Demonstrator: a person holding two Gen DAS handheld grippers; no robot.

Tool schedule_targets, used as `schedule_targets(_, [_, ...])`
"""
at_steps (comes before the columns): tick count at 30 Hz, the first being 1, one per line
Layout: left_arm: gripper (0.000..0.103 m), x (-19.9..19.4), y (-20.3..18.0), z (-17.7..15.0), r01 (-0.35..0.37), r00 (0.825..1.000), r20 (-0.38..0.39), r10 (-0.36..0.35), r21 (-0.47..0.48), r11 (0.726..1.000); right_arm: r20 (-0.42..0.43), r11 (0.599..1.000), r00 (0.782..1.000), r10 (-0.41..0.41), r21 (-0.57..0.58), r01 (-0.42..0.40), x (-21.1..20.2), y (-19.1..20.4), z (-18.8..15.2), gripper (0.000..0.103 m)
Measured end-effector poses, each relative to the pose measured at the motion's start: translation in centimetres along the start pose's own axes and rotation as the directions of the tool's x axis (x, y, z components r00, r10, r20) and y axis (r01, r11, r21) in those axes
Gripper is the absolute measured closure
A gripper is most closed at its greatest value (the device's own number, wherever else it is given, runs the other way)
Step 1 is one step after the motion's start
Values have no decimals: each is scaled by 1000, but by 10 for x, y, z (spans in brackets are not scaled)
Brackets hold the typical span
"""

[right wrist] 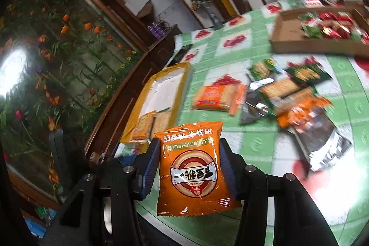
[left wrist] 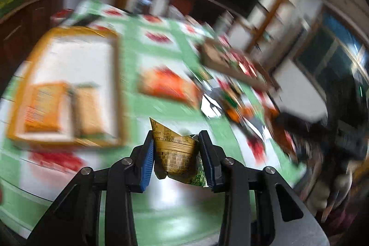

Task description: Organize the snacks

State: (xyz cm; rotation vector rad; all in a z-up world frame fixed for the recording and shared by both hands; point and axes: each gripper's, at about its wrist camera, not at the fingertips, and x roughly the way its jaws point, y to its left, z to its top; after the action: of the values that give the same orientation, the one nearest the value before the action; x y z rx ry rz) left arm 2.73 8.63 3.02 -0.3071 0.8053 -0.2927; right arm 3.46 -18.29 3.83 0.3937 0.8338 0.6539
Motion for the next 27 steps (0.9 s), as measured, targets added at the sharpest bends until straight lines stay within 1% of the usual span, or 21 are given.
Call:
schedule_targets(1, [69,-6,12,9,-13,1000,19,13,-28,1000,-5,1000,1000,6,-21,-6,5,10,5,52])
schedule_targets(3, [69,-21,44,35,-73,994,78,80,-85,994,-15,998,1000,17,-60,-18,17,31,18,52])
schedule_targets(4, [69,-22,50,39,-86,992,86,94,-94,992,-21,996,1000,20,-82,-22,26,43,26,52])
schedule_targets(5, [69,-24,68,54,-115,987,101,128,-123,986,-27,995,999,23,-100,-26,36,55,34,52])
schedule_targets(7, [68,-22,86,66,-154,979,111,172,-155,976,-49,990,998,36,-132,-42,60,78,51,52])
schedule_targets(8, [68,-17,102,78,-188,971,114,211,-181,965,-67,989,997,44,-138,-53,74,87,58,52])
schedule_targets(10, [68,-3,123,88,-218,963,108,247,-222,950,-121,988,991,55,-134,-71,110,103,73,52])
schedule_targets(12, [68,11,136,90,-220,963,100,252,-252,942,-161,991,986,52,-112,-70,147,112,83,52])
schedule_targets(14, [68,26,144,91,-225,962,90,258,-276,934,-192,993,981,16,-108,-38,188,117,91,52])
schedule_targets(16, [67,40,153,92,-228,962,78,261,-291,929,-207,994,978,-23,-107,1,219,115,95,52])
schedule_targets(19, [64,56,161,95,-238,961,63,268,-297,925,-235,996,970,-56,-81,38,259,106,97,52])
schedule_targets(21, [64,64,169,93,-238,962,53,268,-314,919,-244,996,967,-72,-60,59,277,97,97,51])
schedule_targets(22, [62,67,174,90,-242,962,45,271,-327,914,-249,997,966,-73,-45,63,285,92,97,50])
schedule_targets(23, [60,67,177,91,-242,962,42,270,-332,912,-259,997,963,-71,-30,65,293,86,97,50])
schedule_targets(24, [59,68,181,88,-244,962,32,272,-350,904,-273,997,959,-73,-17,71,301,81,97,50])
schedule_targets(26, [59,66,185,86,-234,965,24,262,-373,898,-283,997,957,-70,-6,71,305,77,97,49])
schedule_targets(27, [59,60,182,84,-227,965,36,258,-369,901,-281,998,958,-60,-3,62,303,76,98,49])
